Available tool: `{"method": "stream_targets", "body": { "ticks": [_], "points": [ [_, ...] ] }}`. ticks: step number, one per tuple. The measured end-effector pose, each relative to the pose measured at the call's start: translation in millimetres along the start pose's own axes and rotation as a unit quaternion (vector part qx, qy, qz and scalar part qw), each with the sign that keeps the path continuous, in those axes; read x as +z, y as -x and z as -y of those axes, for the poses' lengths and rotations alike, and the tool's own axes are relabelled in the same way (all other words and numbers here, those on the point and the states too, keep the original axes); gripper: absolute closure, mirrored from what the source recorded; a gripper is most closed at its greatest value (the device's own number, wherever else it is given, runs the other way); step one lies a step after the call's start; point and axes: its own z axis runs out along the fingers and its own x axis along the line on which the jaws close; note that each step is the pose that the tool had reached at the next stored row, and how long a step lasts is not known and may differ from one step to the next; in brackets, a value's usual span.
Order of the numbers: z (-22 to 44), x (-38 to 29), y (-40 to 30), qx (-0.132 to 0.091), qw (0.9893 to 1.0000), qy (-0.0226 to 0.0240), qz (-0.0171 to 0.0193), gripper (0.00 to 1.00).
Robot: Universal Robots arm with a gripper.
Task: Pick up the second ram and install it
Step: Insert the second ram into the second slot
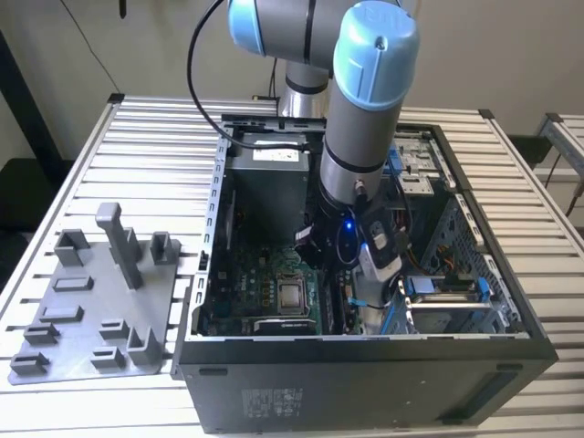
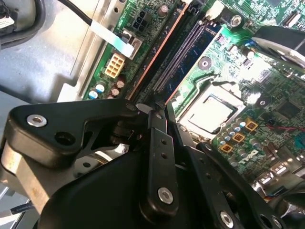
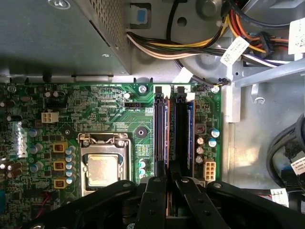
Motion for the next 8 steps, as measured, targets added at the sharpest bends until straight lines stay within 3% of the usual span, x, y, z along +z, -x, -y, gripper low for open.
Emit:
{"method": "stream_targets", "body": {
  "ticks": [8],
  "points": [
    [-0.5,0.1,0.1,-0.004,1.0,-0.0001,-0.0001,0.86]
  ]
}}
